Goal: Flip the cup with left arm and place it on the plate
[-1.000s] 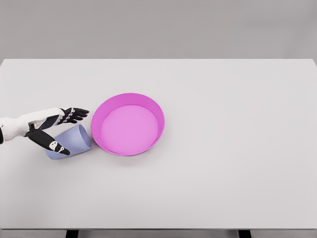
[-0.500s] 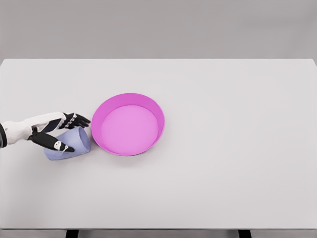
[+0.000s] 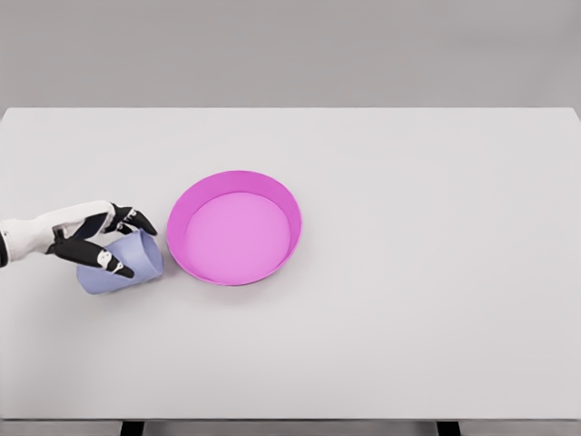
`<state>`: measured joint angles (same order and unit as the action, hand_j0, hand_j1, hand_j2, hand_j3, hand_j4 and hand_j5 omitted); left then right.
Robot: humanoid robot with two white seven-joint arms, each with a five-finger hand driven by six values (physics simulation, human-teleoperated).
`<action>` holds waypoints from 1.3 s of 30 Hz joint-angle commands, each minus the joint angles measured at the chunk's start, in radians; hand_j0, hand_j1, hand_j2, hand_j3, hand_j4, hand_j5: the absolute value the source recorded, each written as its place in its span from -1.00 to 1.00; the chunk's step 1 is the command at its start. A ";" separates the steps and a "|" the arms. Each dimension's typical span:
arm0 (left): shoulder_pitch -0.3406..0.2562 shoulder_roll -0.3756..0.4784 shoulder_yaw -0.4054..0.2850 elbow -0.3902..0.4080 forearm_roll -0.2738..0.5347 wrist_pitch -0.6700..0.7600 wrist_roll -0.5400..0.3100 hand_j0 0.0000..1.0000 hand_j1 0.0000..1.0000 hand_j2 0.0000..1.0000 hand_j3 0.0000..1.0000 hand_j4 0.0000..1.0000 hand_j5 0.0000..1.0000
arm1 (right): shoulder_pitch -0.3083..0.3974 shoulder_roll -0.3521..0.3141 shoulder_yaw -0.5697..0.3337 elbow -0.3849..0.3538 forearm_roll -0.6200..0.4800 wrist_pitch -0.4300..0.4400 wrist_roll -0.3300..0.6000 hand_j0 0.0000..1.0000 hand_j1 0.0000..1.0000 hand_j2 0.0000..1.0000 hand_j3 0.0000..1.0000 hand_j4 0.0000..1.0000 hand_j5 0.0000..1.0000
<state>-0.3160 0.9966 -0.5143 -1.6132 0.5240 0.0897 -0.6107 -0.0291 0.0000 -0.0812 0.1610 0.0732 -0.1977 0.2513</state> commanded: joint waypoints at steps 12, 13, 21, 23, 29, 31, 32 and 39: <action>-0.008 0.013 0.091 -0.013 0.140 -0.076 0.000 0.03 0.03 0.03 0.03 0.03 0.03 | 0.000 0.000 0.000 0.000 0.000 0.000 0.000 1.00 1.00 1.00 1.00 1.00 1.00; -0.011 0.011 0.092 -0.014 0.146 -0.077 0.000 0.03 0.03 0.03 0.03 0.03 0.03 | 0.000 0.000 0.000 0.000 0.000 0.000 0.000 1.00 1.00 1.00 1.00 1.00 1.00; -0.046 -0.044 0.092 -0.027 0.246 -0.199 0.000 0.04 0.04 0.04 0.04 0.04 0.04 | 0.000 0.000 0.000 0.000 0.000 0.000 0.000 1.00 1.00 1.00 1.00 1.00 1.00; -0.052 -0.067 0.091 -0.024 0.260 -0.209 0.000 0.04 0.04 0.04 0.04 0.04 0.04 | 0.000 0.000 0.000 0.000 0.000 0.000 0.000 1.00 1.00 1.00 1.00 1.00 1.00; -0.069 -0.147 0.085 -0.019 0.304 -0.215 0.000 0.04 0.04 0.04 0.04 0.04 0.04 | 0.000 0.000 0.000 0.000 0.000 0.000 0.000 1.00 1.00 1.00 1.00 1.00 1.00; -0.071 -0.181 0.086 -0.014 0.307 -0.232 0.000 0.03 0.03 0.03 0.03 0.03 0.03 | 0.000 0.000 0.000 0.000 0.000 0.001 0.000 1.00 1.00 1.00 1.00 1.00 1.00; -0.081 -0.191 0.080 -0.011 0.315 -0.232 0.000 0.03 0.03 0.03 0.03 0.03 0.03 | 0.000 0.000 0.000 0.000 0.000 0.001 0.000 1.00 1.00 1.00 1.00 1.00 1.00; -0.090 -0.308 0.074 0.036 0.317 -0.235 0.000 0.03 0.03 0.03 0.03 0.03 0.03 | 0.000 0.000 0.000 0.000 0.000 0.000 0.000 1.00 1.00 1.00 1.00 1.00 1.00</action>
<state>-0.4050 0.7226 -0.4389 -1.5897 0.8328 -0.1448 -0.6111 -0.0291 0.0000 -0.0812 0.1610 0.0732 -0.1977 0.2513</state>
